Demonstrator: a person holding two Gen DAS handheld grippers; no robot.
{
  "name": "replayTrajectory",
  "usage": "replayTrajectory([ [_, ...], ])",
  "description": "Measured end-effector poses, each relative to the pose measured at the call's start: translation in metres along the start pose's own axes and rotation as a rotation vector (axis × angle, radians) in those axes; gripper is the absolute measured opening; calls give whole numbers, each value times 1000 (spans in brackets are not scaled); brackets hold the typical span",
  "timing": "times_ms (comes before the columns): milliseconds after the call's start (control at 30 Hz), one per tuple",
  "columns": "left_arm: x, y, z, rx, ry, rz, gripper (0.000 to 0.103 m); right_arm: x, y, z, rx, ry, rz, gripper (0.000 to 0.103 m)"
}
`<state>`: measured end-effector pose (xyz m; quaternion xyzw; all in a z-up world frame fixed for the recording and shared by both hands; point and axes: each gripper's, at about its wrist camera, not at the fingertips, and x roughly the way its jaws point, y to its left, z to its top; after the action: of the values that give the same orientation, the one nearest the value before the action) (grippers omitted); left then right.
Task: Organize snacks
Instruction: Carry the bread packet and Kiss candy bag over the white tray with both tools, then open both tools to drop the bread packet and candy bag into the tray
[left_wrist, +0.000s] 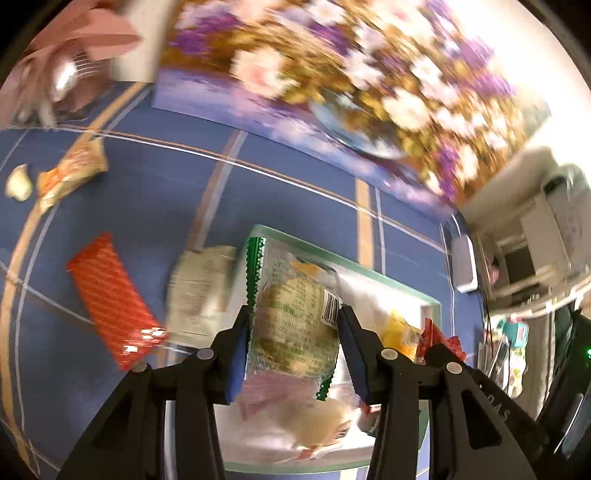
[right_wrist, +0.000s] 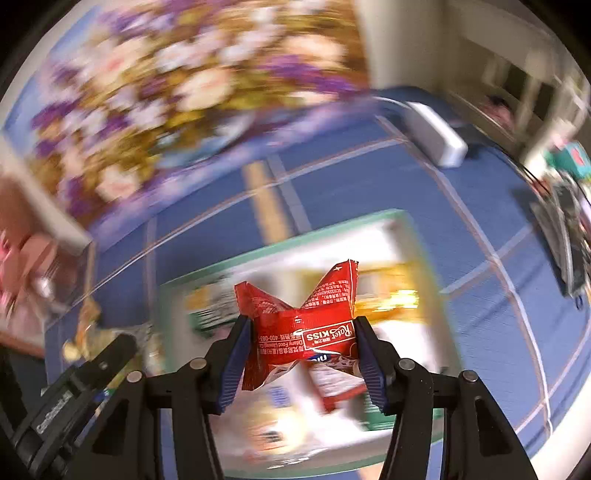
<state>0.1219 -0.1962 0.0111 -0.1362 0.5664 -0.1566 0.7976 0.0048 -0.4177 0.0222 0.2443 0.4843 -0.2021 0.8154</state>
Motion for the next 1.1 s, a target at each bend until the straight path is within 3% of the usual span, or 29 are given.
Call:
replayTrajectory([
  [133,16,-9,-4,41,16,4,48,4,-30,3,71,21,6,58],
  [267,25,1,1,52,-5,45,48,9,-35,4,85,40,20,59],
  [600,43,28,0,22,18,90,48,24,-1,-5,4,99,73,59],
  [867,49,17,-4,81,18,139,48,37,9,-12,-31,135,64,59],
  [1100,62,0,-11,128,63,125,48,39,11,-12,-38,144,59,59],
])
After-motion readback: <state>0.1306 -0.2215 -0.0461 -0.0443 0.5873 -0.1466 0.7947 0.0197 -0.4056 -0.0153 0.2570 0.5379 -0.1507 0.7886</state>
